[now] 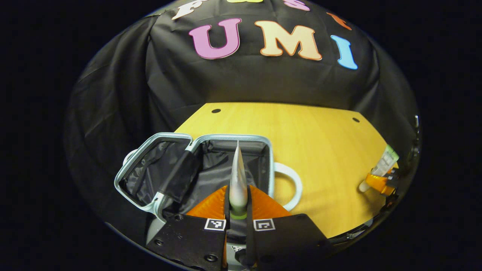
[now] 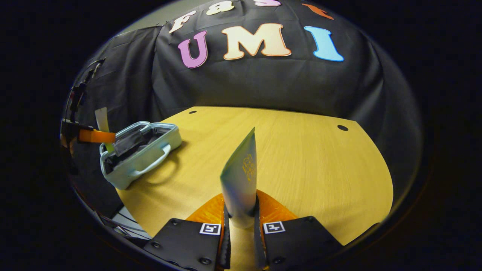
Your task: First open the suitcase, pack the skin care products into it, and then close the suitcase.
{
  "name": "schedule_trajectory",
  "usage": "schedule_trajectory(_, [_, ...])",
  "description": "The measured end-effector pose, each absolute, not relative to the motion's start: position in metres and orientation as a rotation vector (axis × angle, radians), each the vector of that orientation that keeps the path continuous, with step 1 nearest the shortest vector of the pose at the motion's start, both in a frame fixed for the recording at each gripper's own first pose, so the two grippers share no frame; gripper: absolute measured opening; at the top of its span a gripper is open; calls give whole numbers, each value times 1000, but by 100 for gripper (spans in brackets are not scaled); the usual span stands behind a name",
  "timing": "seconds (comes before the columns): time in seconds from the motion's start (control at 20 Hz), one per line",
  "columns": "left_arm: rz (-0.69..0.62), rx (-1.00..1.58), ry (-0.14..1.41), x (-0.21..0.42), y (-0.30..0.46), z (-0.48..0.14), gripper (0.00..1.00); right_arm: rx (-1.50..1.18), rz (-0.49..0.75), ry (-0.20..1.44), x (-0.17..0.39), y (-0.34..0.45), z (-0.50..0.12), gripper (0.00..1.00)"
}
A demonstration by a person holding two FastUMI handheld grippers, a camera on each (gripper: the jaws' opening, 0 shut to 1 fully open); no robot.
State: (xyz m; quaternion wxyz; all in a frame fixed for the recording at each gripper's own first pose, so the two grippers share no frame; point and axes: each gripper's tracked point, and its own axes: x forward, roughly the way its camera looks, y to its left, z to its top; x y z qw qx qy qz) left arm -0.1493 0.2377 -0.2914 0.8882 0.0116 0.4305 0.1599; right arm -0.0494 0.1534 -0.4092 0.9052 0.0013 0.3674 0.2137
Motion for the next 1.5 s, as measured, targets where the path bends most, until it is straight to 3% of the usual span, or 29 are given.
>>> schedule_trajectory(0.4, [203, -39, 1208, -166, 286, -365, 12, 191, 573, 818, -59, 305, -340, 27])
schedule_trajectory(0.6, [121, -114, 1208, -162, 291, -379, 19, 242, 688, 898, -83, 395, -330, 26])
schedule_trajectory(0.8, [41, -224, 1118, -150, 299, -348, 81, 237, 740, 1000, -93, 453, -346, 26])
schedule_trajectory(1.1, [106, -193, 1000, -146, 395, -306, 79, 175, 649, 1163, -114, 492, -407, 26])
schedule_trajectory(1.25, [185, -194, 992, -158, 453, -305, 80, 133, 589, 1160, -112, 494, -417, 30])
schedule_trajectory(1.3, [210, -201, 990, -161, 471, -305, 80, 146, 571, 1146, -109, 493, -408, 33])
schedule_trajectory(1.5, [290, -238, 969, -167, 536, -300, 81, 149, 520, 1038, -80, 505, -396, 98])
